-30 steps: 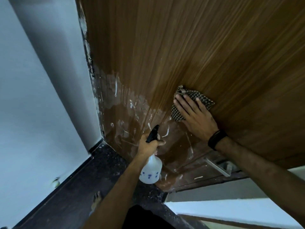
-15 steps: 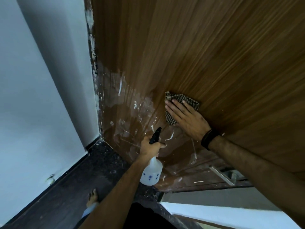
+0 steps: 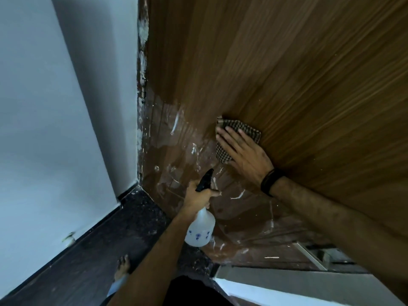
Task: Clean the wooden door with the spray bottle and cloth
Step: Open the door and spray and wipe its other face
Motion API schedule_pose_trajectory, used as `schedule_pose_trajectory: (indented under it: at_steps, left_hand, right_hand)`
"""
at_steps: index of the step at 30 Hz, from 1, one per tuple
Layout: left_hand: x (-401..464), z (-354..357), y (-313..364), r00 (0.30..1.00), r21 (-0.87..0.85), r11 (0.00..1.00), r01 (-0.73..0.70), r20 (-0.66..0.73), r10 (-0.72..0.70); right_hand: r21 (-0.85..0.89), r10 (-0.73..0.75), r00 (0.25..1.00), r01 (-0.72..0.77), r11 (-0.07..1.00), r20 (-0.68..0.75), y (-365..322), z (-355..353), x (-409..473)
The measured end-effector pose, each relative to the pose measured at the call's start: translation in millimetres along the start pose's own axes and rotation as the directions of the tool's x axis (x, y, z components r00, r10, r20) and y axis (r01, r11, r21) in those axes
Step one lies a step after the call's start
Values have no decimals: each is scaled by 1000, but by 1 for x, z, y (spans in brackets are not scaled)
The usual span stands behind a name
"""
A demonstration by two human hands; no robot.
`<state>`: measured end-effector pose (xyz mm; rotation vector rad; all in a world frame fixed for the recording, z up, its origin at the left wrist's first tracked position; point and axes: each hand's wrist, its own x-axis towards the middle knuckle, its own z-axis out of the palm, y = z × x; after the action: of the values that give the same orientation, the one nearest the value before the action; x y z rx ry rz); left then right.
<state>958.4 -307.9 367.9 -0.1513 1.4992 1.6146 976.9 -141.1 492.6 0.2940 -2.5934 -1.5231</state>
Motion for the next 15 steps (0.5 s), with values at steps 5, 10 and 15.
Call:
schedule_pose_trajectory:
  at_steps: [5, 10, 15]
  left_hand:
    - [4, -8, 10, 1000, -10, 1000, -22, -13, 21]
    - [4, -12, 20, 1000, 7, 1000, -29, -11, 29]
    - [5, -15, 28, 999, 14, 999, -39, -9, 39]
  right_hand:
    - [22, -29, 999, 28, 999, 25, -8, 7, -13]
    - [20, -84, 986, 82, 996, 144, -17, 17, -53]
    - [50, -75, 988, 69, 996, 138, -12, 13, -49]
